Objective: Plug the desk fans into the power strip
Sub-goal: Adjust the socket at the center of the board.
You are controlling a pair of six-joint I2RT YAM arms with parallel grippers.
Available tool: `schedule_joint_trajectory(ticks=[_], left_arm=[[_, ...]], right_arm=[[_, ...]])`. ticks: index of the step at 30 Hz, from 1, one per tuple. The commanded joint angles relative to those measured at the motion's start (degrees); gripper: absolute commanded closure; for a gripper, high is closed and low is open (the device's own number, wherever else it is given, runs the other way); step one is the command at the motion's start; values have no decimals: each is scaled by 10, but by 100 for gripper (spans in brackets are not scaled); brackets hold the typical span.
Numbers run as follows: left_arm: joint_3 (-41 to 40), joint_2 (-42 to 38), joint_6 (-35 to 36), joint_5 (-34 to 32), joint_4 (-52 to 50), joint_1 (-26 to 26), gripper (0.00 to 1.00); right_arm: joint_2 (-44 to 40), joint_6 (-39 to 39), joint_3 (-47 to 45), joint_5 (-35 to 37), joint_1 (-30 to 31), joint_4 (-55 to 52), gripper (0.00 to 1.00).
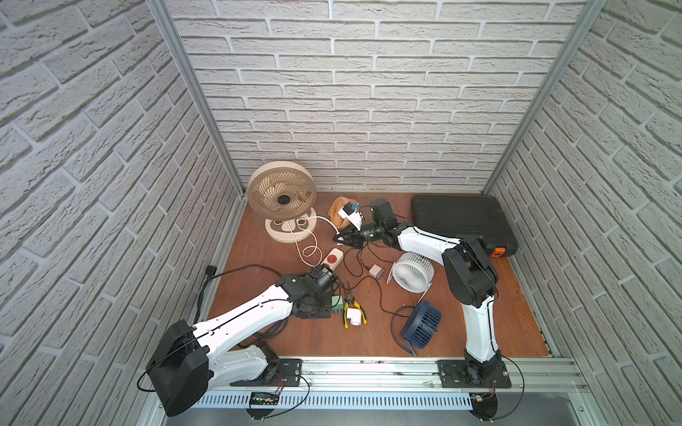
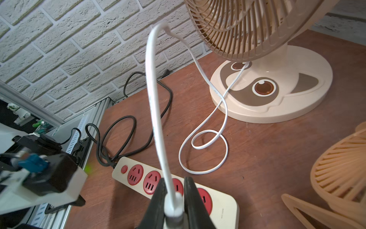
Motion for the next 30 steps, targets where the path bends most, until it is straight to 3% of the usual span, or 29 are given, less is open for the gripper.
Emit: schedule_joint_trajectory(ticks=[1,6,12,17,25,30], left_arm=[[-38,23,-99,9,155,-3,54],[-61,48,-110,-30,173,60,66],[-123,-38,-126,-61,139,145,68],[-153,-109,-102,-45,104,247,66],[-112,-70,-14,17,109,395,65],[-83,-22,35,28,108,465,67]], right_arm=[[1,-15,6,-38,17,59,97],[29,-14,30,-47,31,63,97],[42,-21,25,-53,33,93,97],[84,-27,86,-73,34,60,97],[142,-144,190,-122,29,-77,97],[157,-266,247,-164,27,-218,97]])
